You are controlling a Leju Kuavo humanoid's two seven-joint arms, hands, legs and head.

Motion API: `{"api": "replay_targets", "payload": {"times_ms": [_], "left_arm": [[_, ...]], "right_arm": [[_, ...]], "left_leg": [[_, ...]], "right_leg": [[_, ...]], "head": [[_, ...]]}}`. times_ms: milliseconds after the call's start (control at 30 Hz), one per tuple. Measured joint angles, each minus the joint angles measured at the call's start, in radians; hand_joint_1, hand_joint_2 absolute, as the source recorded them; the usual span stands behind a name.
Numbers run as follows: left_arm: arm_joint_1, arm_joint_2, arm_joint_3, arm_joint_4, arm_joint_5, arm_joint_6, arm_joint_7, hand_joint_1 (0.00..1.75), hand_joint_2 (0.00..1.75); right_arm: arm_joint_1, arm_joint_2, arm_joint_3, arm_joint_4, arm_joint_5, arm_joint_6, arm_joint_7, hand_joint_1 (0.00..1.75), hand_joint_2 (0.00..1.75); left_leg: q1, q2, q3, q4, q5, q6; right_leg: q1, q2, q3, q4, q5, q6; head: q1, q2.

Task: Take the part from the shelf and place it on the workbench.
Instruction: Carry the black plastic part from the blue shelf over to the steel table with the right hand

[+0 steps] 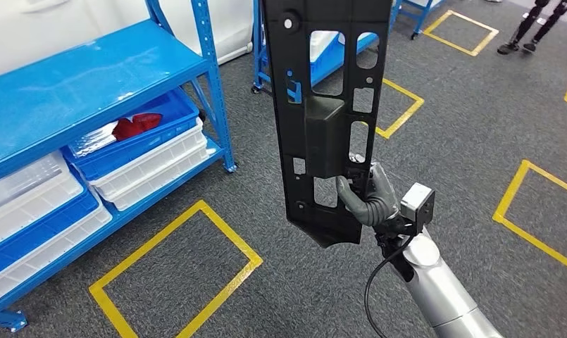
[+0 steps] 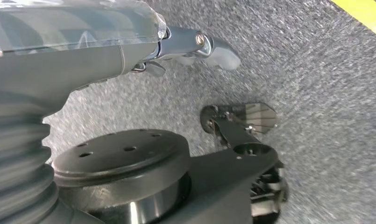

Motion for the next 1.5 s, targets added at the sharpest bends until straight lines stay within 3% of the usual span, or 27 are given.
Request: {"api": "replay_targets", "payload": {"times_ms": [33, 100, 167, 200, 300, 367, 433, 500, 533, 600, 667, 733, 800, 867, 933, 1000, 1033, 1067, 1133, 1200, 1233, 1300, 1333, 1400, 1467, 1500], "left_arm": [[0.001, 0.000, 0.000, 0.000, 0.000, -0.001, 0.000, 0.00, 1.75], [0.000, 0.000, -0.001, 0.000, -0.001, -0.004, 0.002, 0.00, 1.75], [-0.001, 0.000, -0.002, 0.000, -0.004, -0.007, 0.003, 0.00, 1.75], [0.000, 0.000, -0.002, 0.000, -0.006, -0.008, 0.003, 0.00, 1.75], [0.000, 0.000, -0.004, 0.000, -0.011, -0.011, 0.005, 0.00, 1.75], [0.000, 0.001, -0.006, 0.000, -0.014, -0.010, 0.007, 0.00, 1.75], [0.005, 0.002, -0.007, 0.000, -0.019, -0.010, 0.007, 0.00, 1.75], [0.012, 0.003, -0.009, 0.000, -0.023, -0.009, 0.007, 0.00, 1.75], [0.013, 0.004, -0.010, 0.000, -0.024, -0.009, 0.007, 0.00, 1.75], [0.013, 0.006, -0.011, 0.000, -0.028, -0.010, 0.008, 0.00, 1.75], [0.012, 0.008, -0.012, 0.000, -0.033, -0.010, 0.009, 0.00, 1.75], [0.012, 0.010, -0.014, 0.000, -0.038, -0.011, 0.010, 0.00, 1.75], [0.012, 0.010, -0.017, 0.000, -0.040, -0.011, 0.012, 0.00, 1.75], [0.011, 0.011, -0.019, 0.000, -0.039, -0.011, 0.011, 0.00, 1.75], [0.012, 0.012, -0.020, 0.000, -0.036, -0.010, 0.008, 0.00, 1.75], [0.015, 0.013, -0.020, 0.000, -0.033, -0.010, 0.005, 0.00, 1.75], [0.016, 0.013, -0.020, 0.000, -0.032, -0.010, 0.003, 0.00, 1.75], [0.017, 0.014, -0.019, 0.000, -0.031, -0.010, 0.001, 0.00, 1.75], [0.016, 0.014, -0.019, 0.000, -0.028, -0.009, -0.003, 0.00, 1.75], [0.015, 0.017, -0.019, 0.000, -0.027, -0.010, -0.005, 0.00, 1.75], [0.014, 0.018, -0.019, 0.000, -0.027, -0.010, -0.005, 0.00, 1.75], [0.010, 0.020, -0.019, 0.000, -0.027, -0.011, -0.006, 0.00, 1.75], [0.007, 0.020, -0.019, 0.000, -0.027, -0.011, -0.007, 0.00, 1.75], [0.002, 0.021, -0.019, 0.000, -0.023, -0.010, -0.010, 0.00, 1.75], [0.002, 0.022, -0.019, -0.001, -0.017, -0.007, -0.014, 0.00, 1.75], [0.004, 0.023, -0.019, -0.001, -0.015, -0.006, -0.015, 0.00, 1.75]], "right_arm": [[0.008, 0.002, -0.008, -0.003, 0.008, -0.004, 0.000, 1.75, 1.75], [0.018, 0.004, -0.023, -0.011, 0.036, -0.015, 0.001, 1.75, 1.75], [0.024, 0.005, -0.039, -0.024, 0.072, -0.028, -0.003, 1.75, 1.75], [0.030, 0.006, -0.050, -0.032, 0.089, -0.034, -0.008, 1.75, 1.75], [0.070, 0.008, -0.093, -0.067, 0.141, -0.044, -0.026, 1.75, 1.75], [0.101, 0.009, -0.129, -0.095, 0.162, -0.038, -0.035, 1.75, 1.75], [0.134, 0.009, -0.166, -0.124, 0.174, -0.027, -0.044, 1.75, 1.75], [0.177, 0.009, -0.201, -0.155, 0.182, -0.019, -0.050, 1.75, 1.75], [0.199, 0.009, -0.217, -0.172, 0.184, -0.015, -0.052, 1.75, 1.75], [0.229, 0.010, -0.242, -0.203, 0.186, -0.009, -0.054, 1.75, 1.75], [0.253, 0.012, -0.262, -0.233, 0.189, -0.005, -0.055, 1.75, 1.75], [0.289, 0.015, -0.288, -0.269, 0.189, 0.003, -0.058, 1.75, 1.75], [0.331, 0.021, -0.317, -0.302, 0.186, 0.015, -0.064, 1.75, 1.75], [0.363, 0.035, -0.347, -0.329, 0.178, 0.024, -0.073, 1.75, 1.75], [0.389, 0.056, -0.377, -0.353, 0.170, 0.029, -0.083, 1.75, 1.75], [0.431, 0.083, -0.404, -0.378, 0.161, 0.030, -0.097, 1.75, 1.75], [0.458, 0.099, -0.418, -0.391, 0.158, 0.030, -0.104, 1.75, 1.75], [0.482, 0.116, -0.432, -0.404, 0.155, 0.030, -0.110, 1.75, 1.75], [0.519, 0.155, -0.459, -0.434, 0.154, 0.031, -0.117, 1.75, 1.75], [0.542, 0.193, -0.479, -0.461, 0.156, 0.031, -0.120, 1.75, 1.75], [0.550, 0.209, -0.484, -0.471, 0.158, 0.031, -0.120, 1.75, 1.75], [0.563, 0.229, -0.490, -0.481, 0.162, 0.033, -0.120, 1.75, 1.75], [0.566, 0.234, -0.492, -0.484, 0.164, 0.035, -0.120, 1.75, 1.75], [0.559, 0.237, -0.494, -0.482, 0.166, 0.044, -0.121, 1.75, 1.75], [0.540, 0.237, -0.494, -0.474, 0.167, 0.053, -0.121, 1.75, 1.75], [0.530, 0.237, -0.494, -0.468, 0.167, 0.057, -0.121, 1.75, 1.75]], "left_leg": [[0.000, 0.014, 0.000, 0.001, -0.002, -0.001], [0.000, 0.041, 0.004, 0.002, -0.006, -0.005], [-0.005, 0.062, 0.010, 0.001, -0.010, -0.014], [-0.007, 0.072, 0.013, 0.000, -0.012, -0.020], [-0.007, 0.095, 0.025, -0.004, -0.019, -0.038], [-0.005, 0.058, 0.013, 0.035, -0.051, -0.046], [-0.004, 0.003, -0.040, 0.155, -0.118, -0.046], [-0.005, -0.013, -0.095, 0.272, -0.160, -0.044], [-0.006, -0.016, -0.102, 0.284, -0.153, -0.041], [-0.008, -0.031, -0.067, 0.200, -0.088, -0.031], [-0.007, -0.088, -0.015, 0.075, -0.031, -0.020], [-0.007, -0.123, 0.011, 0.017, -0.023, -0.016], [-0.008, -0.102, 0.019, 0.004, -0.024, -0.011], [-0.004, -0.073, 0.028, -0.008, -0.021, -0.002], [-0.004, -0.040, 0.035, -0.014, -0.022, 0.004], [-0.004, -0.009, 0.038, -0.014, -0.028, 0.006], [-0.003, 0.006, 0.040, -0.014, -0.031, 0.004], [-0.002, 0.020, 0.044, -0.014, -0.035, 0.001], [-0.002, 0.047, 0.056, -0.014, -0.045, -0.008], [-0.006, 0.070, 0.069, -0.014, -0.056, -0.021], [-0.008, 0.081, 0.074, -0.016, -0.060, -0.028], [-0.009, 0.104, 0.086, -0.020, -0.067, -0.040], [-0.007, 0.100, 0.091, -0.017, -0.074, -0.046], [-0.003, 0.053, 0.070, 0.043, -0.114, -0.052], [0.000, -0.003, 0.005, 0.179, -0.179, -0.051], [0.000, -0.012, -0.029, 0.243, -0.199, -0.051]], "right_leg": [[-0.003, -0.005, 0.005, -0.008, 0.015, 0.002], [-0.005, -0.034, 0.070, -0.131, 0.077, 0.003], [0.005, -0.078, 0.131, -0.249, 0.114, -0.009], [0.010, -0.088, 0.142, -0.274, 0.115, -0.018], [0.013, -0.058, 0.142, -0.282, 0.116, -0.041], [0.008, -0.034, 0.148, -0.291, 0.122, -0.055], [0.008, -0.008, 0.149, -0.294, 0.124, -0.065], [0.013, 0.022, 0.150, -0.293, 0.122, -0.069], [0.016, 0.038, 0.150, -0.291, 0.122, -0.070], [0.019, 0.073, 0.150, -0.287, 0.120, -0.070], [0.020, 0.105, 0.144, -0.277, 0.117, -0.065], [0.015, 0.131, 0.134, -0.269, 0.116, -0.054], [0.010, 0.147, 0.128, -0.270, 0.118, -0.041], [0.013, 0.099, 0.116, -0.244, 0.101, -0.028], [0.012, 0.029, 0.066, -0.146, 0.051, -0.015], [0.003, 0.007, 0.004, -0.030, 0.008, -0.006], [-0.002, 0.003, -0.007, -0.010, 0.010, -0.002], [-0.005, -0.003, 0.001, -0.029, 0.030, 0.001], [-0.007, -0.042, 0.069, -0.158, 0.092, 0.003], [0.002, -0.083, 0.124, -0.257, 0.121, -0.010], [0.007, -0.088, 0.131, -0.271, 0.118, -0.019], [0.010, -0.062, 0.131, -0.271, 0.117, -0.036], [0.009, -0.050, 0.134, -0.276, 0.118, -0.043], [0.004, -0.026, 0.141, -0.286, 0.123, -0.058], [0.006, -0.001, 0.141, -0.288, 0.124, -0.067], [0.008, 0.014, 0.141, -0.288, 0.124, -0.070]], "head": [[0.000, 0.000], [0.000, 0.000], [0.000, 0.000], [0.000, 0.000], [0.000, 0.000], [0.000, 0.000], [0.000, 0.000], [0.000, 0.000], [0.000, 0.000], [0.000, 0.000], [0.000, 0.000], [0.000, 0.000], [0.000, 0.000], [0.000, 0.000], [0.000, 0.000], [0.000, 0.000], [0.000, 0.000], [0.000, 0.000], [0.000, 0.000], [0.000, 0.000], [0.000, 0.000], [0.000, 0.000], [0.000, 0.000], [0.000, 0.000], [0.000, 0.000], [0.000, 0.000]]}}
